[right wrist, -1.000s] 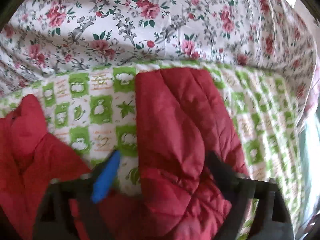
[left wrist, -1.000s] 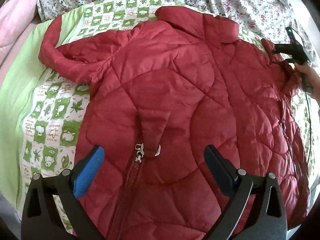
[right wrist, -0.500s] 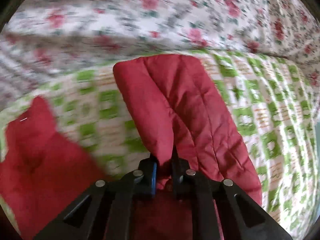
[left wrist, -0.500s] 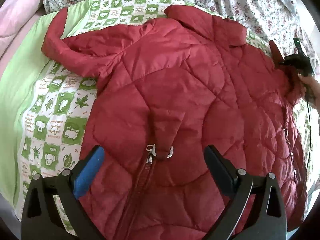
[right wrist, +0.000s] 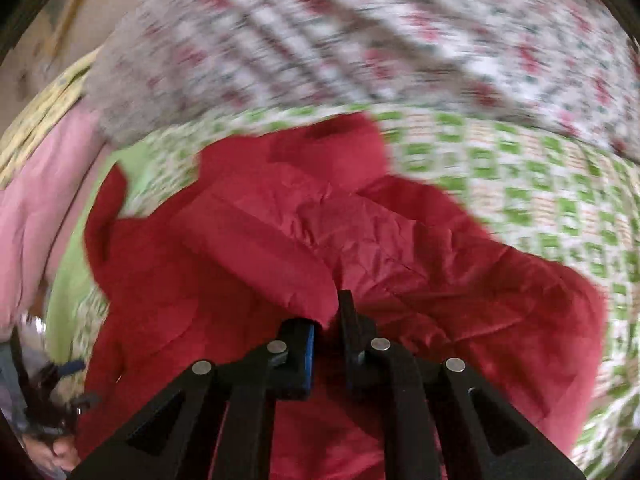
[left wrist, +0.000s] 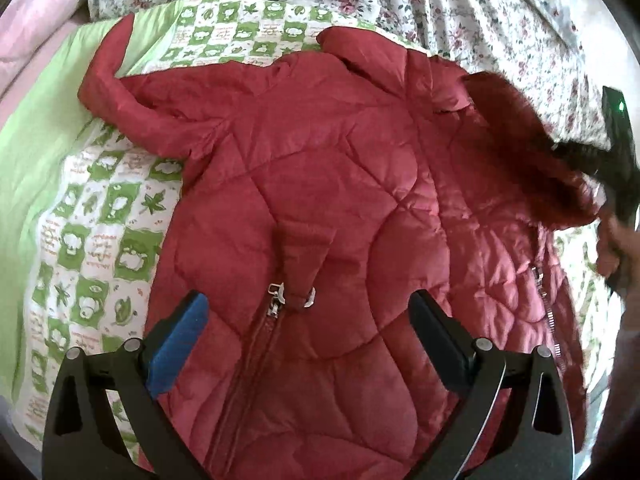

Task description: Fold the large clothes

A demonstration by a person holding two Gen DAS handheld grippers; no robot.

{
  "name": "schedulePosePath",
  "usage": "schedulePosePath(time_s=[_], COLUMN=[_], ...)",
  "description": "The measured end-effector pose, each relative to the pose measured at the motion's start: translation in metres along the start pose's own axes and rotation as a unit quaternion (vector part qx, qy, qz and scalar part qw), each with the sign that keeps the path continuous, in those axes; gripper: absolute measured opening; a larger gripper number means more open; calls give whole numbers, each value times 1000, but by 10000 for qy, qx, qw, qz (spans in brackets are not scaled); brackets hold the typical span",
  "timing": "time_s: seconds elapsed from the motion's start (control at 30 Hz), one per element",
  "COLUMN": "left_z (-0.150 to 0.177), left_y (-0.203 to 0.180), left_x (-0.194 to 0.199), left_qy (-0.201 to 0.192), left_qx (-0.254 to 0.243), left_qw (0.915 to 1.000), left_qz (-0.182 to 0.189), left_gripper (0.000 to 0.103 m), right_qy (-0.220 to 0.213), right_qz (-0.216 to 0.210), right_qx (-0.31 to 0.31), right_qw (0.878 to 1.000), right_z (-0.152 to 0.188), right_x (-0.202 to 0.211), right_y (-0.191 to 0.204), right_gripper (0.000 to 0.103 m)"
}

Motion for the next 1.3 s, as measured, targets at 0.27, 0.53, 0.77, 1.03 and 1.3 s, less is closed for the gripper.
schedulePosePath(time_s=[0.27,0.53,0.77,1.03,1.3], left_z=[-7,-27,-76,-90,-100], left_y=[12,25,33,19,24], left_x=[11,13,-30,-102,-78], left_qy=[-61,-166,-55,649,23], left_qx=[330,565,739,852,219], left_qw=[9984,9947,9889,9783,9903], left_qz=[455,840,1288,1776,1375], left_gripper=[100,100,100,31,12], right_qy=[94,67,58,58,7], right_qz=[-817,-1010,-974,-901,-963], right_qx=[217,541,808,789,405], right_qw=[9964,9934,9919,9928,9945], right_z=[33,54,64,69,75], right_x=[-25,-30,-36,-40,-18], right_y=[97,144,158,156,134], right_gripper=[10,10,11,17,38])
Point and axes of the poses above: each gripper's, at about its wrist camera, not at the fingertips, and x roughly against the way its jaws point, y to its left, z to its underside, the point moved 2 cm from there along -x, roughly the way its jaws point, and after that the axes turned 12 degrees about -y, right-handed, at the moved point
